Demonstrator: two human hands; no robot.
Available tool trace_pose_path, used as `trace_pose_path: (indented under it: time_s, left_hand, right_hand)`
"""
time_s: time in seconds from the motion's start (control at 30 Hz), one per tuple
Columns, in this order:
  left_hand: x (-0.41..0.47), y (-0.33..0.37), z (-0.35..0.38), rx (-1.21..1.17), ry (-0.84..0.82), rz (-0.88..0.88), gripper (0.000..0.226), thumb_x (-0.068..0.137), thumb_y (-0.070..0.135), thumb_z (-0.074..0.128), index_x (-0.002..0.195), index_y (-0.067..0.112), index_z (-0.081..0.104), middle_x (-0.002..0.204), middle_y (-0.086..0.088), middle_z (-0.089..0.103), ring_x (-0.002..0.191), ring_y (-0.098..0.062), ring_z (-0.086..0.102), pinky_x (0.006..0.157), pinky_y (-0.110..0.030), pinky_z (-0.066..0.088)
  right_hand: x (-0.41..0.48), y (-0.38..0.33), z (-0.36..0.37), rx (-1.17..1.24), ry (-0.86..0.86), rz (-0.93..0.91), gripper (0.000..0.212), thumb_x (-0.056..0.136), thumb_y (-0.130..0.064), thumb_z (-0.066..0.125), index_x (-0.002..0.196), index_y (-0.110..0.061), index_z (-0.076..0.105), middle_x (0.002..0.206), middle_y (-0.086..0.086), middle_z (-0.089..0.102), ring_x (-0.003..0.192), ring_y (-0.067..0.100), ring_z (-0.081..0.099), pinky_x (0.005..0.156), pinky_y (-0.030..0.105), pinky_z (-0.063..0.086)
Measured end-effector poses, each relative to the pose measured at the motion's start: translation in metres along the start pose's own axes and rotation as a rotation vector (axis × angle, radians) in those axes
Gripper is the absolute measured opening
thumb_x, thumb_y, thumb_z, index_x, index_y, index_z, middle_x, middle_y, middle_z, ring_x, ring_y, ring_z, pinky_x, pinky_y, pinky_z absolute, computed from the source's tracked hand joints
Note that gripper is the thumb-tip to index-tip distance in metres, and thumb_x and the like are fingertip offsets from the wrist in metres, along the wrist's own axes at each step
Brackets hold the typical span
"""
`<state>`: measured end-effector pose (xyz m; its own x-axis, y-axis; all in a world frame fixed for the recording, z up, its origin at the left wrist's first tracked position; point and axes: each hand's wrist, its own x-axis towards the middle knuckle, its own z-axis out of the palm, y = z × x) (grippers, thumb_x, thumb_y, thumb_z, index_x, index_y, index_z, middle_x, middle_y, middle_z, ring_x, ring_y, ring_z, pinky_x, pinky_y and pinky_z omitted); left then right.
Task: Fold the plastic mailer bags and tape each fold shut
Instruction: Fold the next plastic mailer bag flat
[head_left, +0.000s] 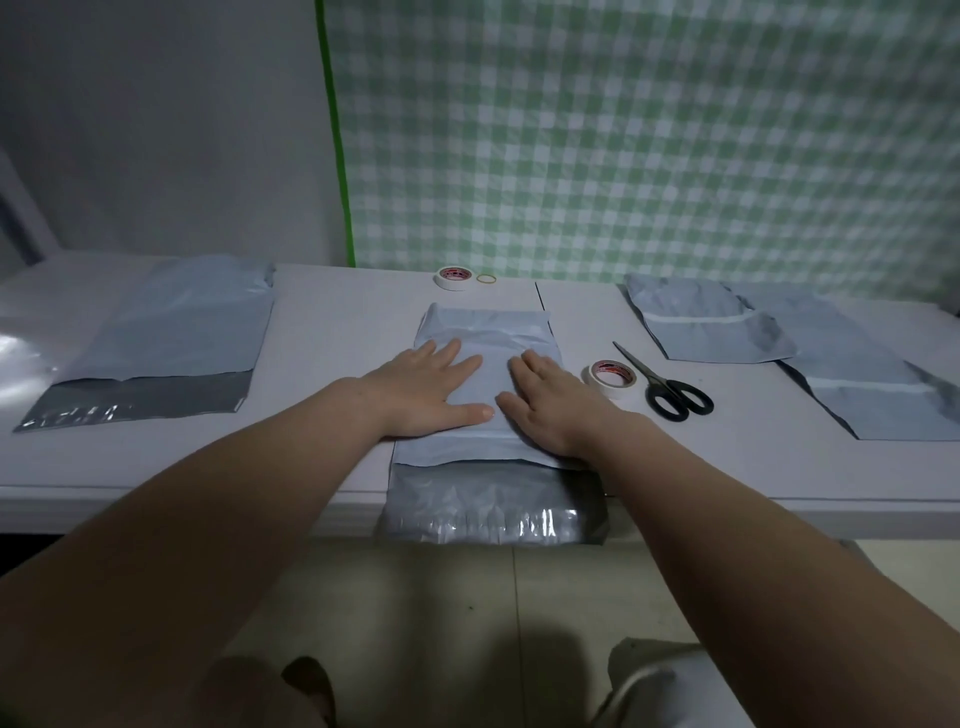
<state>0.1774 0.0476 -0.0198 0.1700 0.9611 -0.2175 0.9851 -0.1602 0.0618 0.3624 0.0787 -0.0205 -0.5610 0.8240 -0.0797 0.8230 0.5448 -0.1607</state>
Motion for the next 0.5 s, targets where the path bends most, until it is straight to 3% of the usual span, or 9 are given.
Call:
trace_pose_path:
  time_s: [0.07,0.13,0.27,0.4,0.5]
  left_hand:
    - [0.0,0.005,-0.005,0.052,0.077,0.03,0.075,0.09,0.068,0.022,0.152,0.029,0.006,0.16,-0.003,0.001,0.147,-0.021,0.003,0.119,-0.036,0.002]
    - [0.002,0.01,-0.007,0.044,0.125,0.09,0.067,0.096,0.059,0.024,0.153,0.028,0.008,0.16,-0.001,0.006,0.147,-0.017,0.007,0.118,-0.035,0.0]
    - [0.003,0.004,0.001,-0.041,0.002,0.069,0.072,0.093,0.063,0.023,0.151,0.031,-0.004,0.159,0.002,-0.011,0.146,-0.016,-0.008,0.117,-0.036,-0.004]
    - [-0.001,-0.004,0.003,0.004,-0.027,0.008,0.079,0.087,0.071,0.019,0.15,0.034,-0.008,0.159,0.003,-0.015,0.146,-0.016,-0.012,0.117,-0.046,-0.01]
    - [-0.009,-0.001,0.003,0.031,0.051,0.026,0.074,0.09,0.067,0.022,0.152,0.031,0.001,0.16,0.0,-0.005,0.147,-0.015,-0.002,0.117,-0.045,-0.011]
  right_hand:
    - [0.004,-0.005,-0.003,-0.009,0.026,0.005,0.051,0.101,-0.039,0.03,0.139,-0.006,0.031,0.15,0.011,0.027,0.138,0.027,0.025,0.107,0.038,0.025]
    - [0.008,-0.009,-0.004,-0.01,0.025,-0.022,0.052,0.102,-0.034,0.028,0.145,-0.005,0.025,0.156,0.01,0.019,0.143,0.026,0.017,0.112,0.036,0.019]
    - [0.009,-0.004,0.003,0.005,-0.001,-0.033,0.055,0.103,-0.032,0.024,0.151,-0.008,0.011,0.16,0.008,0.004,0.147,0.02,0.004,0.116,0.033,0.007]
    - [0.003,0.004,0.003,-0.008,0.007,-0.041,0.051,0.103,-0.033,0.026,0.146,-0.007,0.021,0.157,0.009,0.017,0.143,0.023,0.017,0.112,0.035,0.019]
    - [-0.006,0.008,0.003,-0.013,0.042,-0.062,0.038,0.102,-0.03,0.029,0.131,-0.007,0.036,0.139,0.009,0.037,0.13,0.025,0.034,0.094,0.035,0.033]
